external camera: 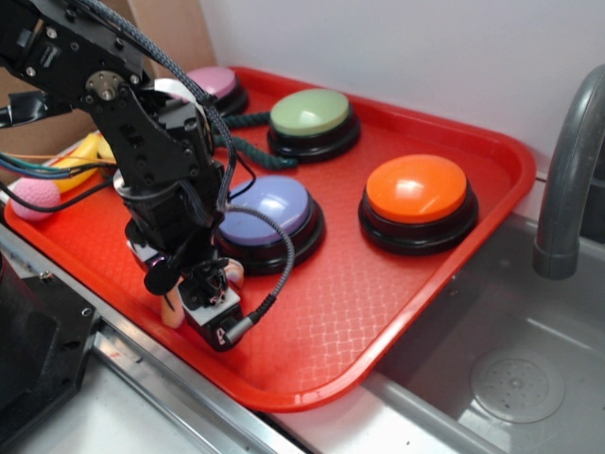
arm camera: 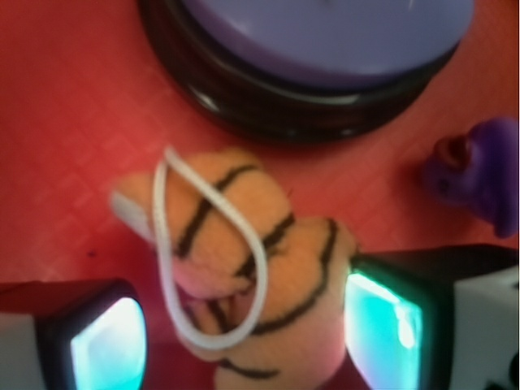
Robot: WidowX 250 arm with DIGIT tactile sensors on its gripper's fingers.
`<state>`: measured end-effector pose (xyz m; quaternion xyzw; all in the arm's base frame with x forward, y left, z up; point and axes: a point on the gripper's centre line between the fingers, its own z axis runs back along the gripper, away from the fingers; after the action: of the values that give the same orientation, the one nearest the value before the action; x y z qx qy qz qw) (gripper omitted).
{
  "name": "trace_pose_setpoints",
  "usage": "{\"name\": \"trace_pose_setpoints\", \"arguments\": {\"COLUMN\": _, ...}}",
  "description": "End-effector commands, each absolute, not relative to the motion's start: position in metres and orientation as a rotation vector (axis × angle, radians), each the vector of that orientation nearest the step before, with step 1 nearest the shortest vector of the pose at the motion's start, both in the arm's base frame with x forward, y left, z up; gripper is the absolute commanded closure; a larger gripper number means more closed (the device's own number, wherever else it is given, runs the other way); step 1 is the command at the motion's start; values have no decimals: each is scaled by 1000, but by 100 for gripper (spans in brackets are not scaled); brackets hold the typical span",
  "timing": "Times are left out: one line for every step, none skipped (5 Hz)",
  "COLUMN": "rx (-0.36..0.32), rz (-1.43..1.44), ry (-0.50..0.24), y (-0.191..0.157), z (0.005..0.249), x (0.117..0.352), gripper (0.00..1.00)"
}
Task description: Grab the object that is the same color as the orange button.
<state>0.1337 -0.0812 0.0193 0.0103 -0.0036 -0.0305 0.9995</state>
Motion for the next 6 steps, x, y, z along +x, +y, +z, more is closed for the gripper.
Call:
{"name": "trace_pose_setpoints", "arguments": {"rx": -21, "rz": -39, "ry": -34, "y": -84, "z": 16, "x": 136, "gripper": 100}}
{"name": "trace_pose_setpoints", "arguments": {"rx": 4, "rz": -28, "ry": -26, "y": -82, "z": 19, "x": 135, "gripper": 100}}
{"name": "trace_pose_setpoints", "arguments": {"rx": 23, "rz": -20, "ry": -46, "y": -82, "z": 31, "x": 139, "gripper": 100}}
{"name": "trace_pose_setpoints", "arguments": {"rx": 40, "rz": 6, "ry": -64, "y": -75, "z": 58, "x": 146, "gripper": 100}}
{"name": "trace_pose_setpoints", "arguments": {"rx": 75, "rz": 40, "ry": -105, "y": -55, "z": 101, "x": 157, "gripper": 100}}
{"name": "trace_pose_setpoints", "arguments": {"rx": 87, "rz": 37, "ry": -121, "y": -28, "z": 130, "x": 169, "gripper": 100}}
